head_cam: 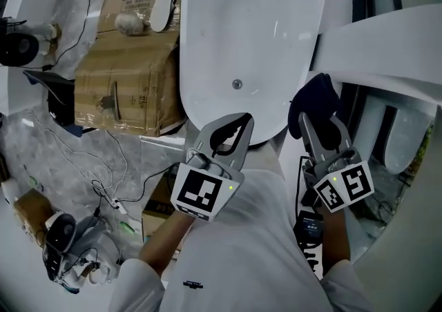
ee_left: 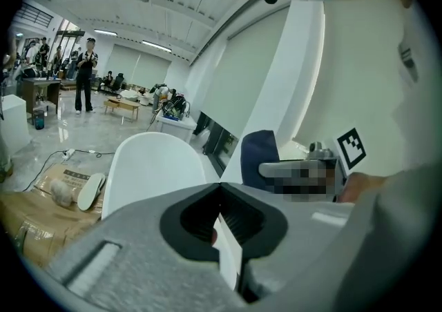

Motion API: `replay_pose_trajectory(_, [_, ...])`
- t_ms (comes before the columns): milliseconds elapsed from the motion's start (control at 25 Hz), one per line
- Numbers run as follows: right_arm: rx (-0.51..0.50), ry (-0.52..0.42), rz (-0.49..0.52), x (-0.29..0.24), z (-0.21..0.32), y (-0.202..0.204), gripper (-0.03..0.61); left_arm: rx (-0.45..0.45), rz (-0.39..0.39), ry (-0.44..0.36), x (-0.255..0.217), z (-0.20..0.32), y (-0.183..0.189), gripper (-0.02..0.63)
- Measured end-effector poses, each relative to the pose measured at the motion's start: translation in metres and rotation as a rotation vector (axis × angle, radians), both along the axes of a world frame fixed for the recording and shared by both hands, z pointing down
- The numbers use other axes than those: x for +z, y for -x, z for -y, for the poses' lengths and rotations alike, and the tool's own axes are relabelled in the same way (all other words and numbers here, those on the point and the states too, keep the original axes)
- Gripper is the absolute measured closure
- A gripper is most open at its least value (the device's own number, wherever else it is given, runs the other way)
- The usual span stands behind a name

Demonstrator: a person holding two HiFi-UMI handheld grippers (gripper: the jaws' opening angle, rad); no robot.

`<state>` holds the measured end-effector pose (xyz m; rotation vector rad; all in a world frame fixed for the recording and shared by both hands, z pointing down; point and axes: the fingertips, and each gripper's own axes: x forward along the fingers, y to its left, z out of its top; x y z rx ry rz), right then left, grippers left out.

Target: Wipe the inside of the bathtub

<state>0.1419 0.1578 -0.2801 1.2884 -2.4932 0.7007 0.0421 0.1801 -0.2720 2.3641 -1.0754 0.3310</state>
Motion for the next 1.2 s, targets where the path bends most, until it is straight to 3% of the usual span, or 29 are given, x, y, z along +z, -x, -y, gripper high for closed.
replay_pose_trajectory(200, [-0.046, -0.038, -0.088, 0.023, 0.023, -0.023, 0.511, -0.029, 0.018, 0.006, 0.007, 0.015, -0.017, 0.614])
replay_pose_trajectory(440, [-0.082, -0.065, -0.083, 0.034, 0.042, -0.035, 0.511, -0.007, 0.034, 0.025, 0.023, 0.023, -0.036, 0.614])
replay_pose_trajectory(560, [-0.078, -0.076, -0.061, 0.035, 0.049, -0.039, 0.511, 0.012, 0.08, 0.032, 0.036, 0.027, -0.038, 0.614])
replay_pose_trajectory(680, [-0.062, -0.068, -0.061, 0.05, 0.056, -0.041, 0.511, 0.022, 0.135, 0.031, 0.054, 0.035, -0.032, 0.614])
replay_pose_trajectory(880, [-0.059, -0.063, -0.138, 0.089, 0.07, -0.025, 0.511, -0.032, 0.094, 0.067, 0.094, 0.054, -0.005, 0.614])
replay_pose_trajectory(1200, [-0.058, -0.017, -0.244, 0.153, 0.081, -0.016, 0.512, 0.008, 0.095, 0.097, 0.152, 0.085, 0.011, 0.614])
